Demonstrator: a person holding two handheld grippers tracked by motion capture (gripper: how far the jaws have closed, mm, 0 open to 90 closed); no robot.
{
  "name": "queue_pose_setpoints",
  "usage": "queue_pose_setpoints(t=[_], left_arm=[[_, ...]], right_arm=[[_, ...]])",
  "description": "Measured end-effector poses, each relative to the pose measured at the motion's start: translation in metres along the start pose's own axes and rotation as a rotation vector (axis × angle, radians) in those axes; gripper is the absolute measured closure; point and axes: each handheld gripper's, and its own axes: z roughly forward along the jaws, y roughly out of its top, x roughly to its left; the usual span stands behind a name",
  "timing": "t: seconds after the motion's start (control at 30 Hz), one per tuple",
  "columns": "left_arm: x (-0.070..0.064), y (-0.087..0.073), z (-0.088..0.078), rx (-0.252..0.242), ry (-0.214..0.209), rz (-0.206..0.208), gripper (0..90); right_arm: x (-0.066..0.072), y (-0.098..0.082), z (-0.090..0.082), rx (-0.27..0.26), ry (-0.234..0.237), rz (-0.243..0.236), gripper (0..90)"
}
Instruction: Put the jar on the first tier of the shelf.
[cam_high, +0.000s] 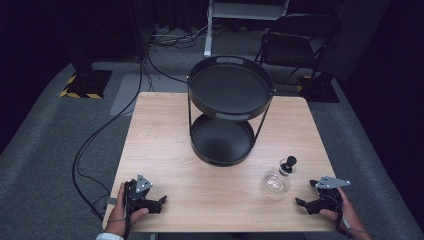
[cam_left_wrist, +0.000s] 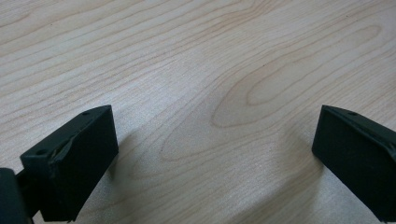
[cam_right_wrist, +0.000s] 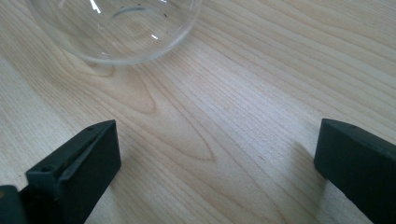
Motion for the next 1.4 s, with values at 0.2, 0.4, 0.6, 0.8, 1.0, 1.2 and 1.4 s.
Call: queue_pose_setpoints(t=[0.2, 0.4, 0.6, 0.8, 1.0, 1.2, 1.4], left_arm=[[0.0, 0.0, 0.0, 0.0, 0.0, 0.0, 0.0], [0.0, 0.0, 0.0, 0.0, 0.0, 0.0, 0.0], [0.0, 0.0, 0.0, 0.0, -0.001, 0.0, 0.0], [0.0, 0.0, 0.0, 0.0, -0.001, 0.0, 0.0], [0.0, 0.0, 0.0, 0.0, -0.001, 0.0, 0.0], [0.0, 0.0, 0.0, 0.0, -0.001, 0.0, 0.0], [0.0, 0.0, 0.0, 0.0, -0.001, 0.0, 0.0]], right_arm=[[0.0, -0.001, 0.0, -0.007, -0.003, 0.002, 0.1], [0.0, -0.001, 0.0, -0.004, -0.005, 0.004, 0.1], [-0.001, 0.0, -0.001, 0.005, -0.014, 0.013, 0.1], [-0.002, 0.003, -0.003, 0.02, -0.027, 0.025, 2.2], [0.002, 0.009, -0.01, 0.0, -0.019, 0.015, 2.3], [0.009, 0.017, -0.014, -0.002, -0.008, 0.0, 2.3], [0.015, 0.024, -0.017, -0.011, 0.001, -0.015, 2.3]])
